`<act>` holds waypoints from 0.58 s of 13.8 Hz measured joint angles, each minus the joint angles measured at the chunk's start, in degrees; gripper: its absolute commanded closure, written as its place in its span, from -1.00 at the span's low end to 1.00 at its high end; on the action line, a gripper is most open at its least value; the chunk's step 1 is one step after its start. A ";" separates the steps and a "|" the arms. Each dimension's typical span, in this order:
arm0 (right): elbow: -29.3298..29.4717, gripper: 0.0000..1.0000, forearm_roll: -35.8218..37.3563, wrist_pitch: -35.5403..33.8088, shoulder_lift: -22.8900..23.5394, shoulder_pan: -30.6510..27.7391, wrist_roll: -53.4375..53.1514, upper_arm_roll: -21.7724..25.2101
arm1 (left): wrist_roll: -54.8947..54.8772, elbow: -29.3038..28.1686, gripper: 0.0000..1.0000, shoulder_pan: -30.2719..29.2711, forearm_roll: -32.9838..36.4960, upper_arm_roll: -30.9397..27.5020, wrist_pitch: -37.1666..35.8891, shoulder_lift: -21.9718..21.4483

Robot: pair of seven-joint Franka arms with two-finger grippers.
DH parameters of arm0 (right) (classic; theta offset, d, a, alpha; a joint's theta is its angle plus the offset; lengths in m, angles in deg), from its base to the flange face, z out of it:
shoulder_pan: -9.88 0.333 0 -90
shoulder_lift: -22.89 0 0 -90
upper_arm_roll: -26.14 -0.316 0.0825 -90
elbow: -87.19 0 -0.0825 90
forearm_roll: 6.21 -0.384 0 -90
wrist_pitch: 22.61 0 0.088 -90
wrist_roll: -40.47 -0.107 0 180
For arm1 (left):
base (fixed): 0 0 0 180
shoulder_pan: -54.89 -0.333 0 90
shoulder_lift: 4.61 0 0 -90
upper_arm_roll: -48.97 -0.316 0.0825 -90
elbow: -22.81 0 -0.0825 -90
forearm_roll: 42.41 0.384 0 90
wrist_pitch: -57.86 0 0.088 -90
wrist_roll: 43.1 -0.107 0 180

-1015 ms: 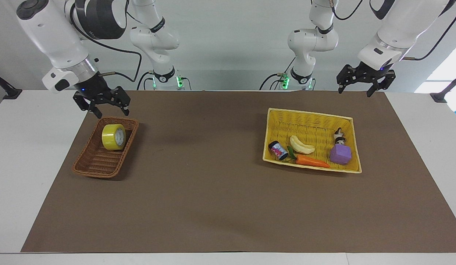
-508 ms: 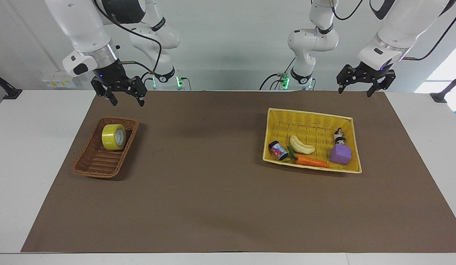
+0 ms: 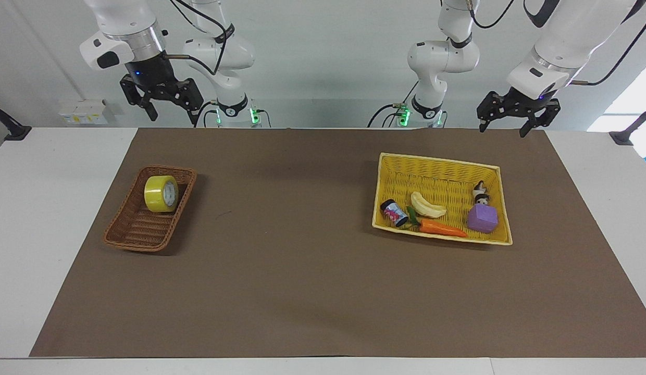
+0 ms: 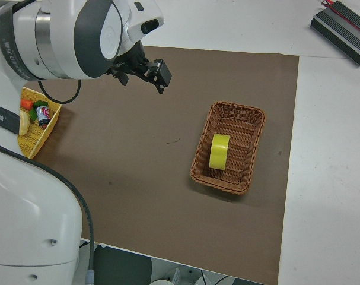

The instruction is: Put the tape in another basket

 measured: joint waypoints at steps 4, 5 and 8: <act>-0.62 -1.00 -0.07 0.01 0.00 0.04 0.00 -0.08 | 0.00 0.00 -1.00 0.00 0.00 0.00 0.00 0.00; -0.63 -1.00 -0.09 0.01 -0.01 0.05 0.02 -0.19 | 0.00 0.00 -1.00 0.00 0.00 0.00 0.00 0.00; -0.62 -1.00 -0.09 0.01 -0.12 0.05 1.21 -0.31 | 0.00 0.00 -1.00 0.00 0.00 0.00 0.00 0.00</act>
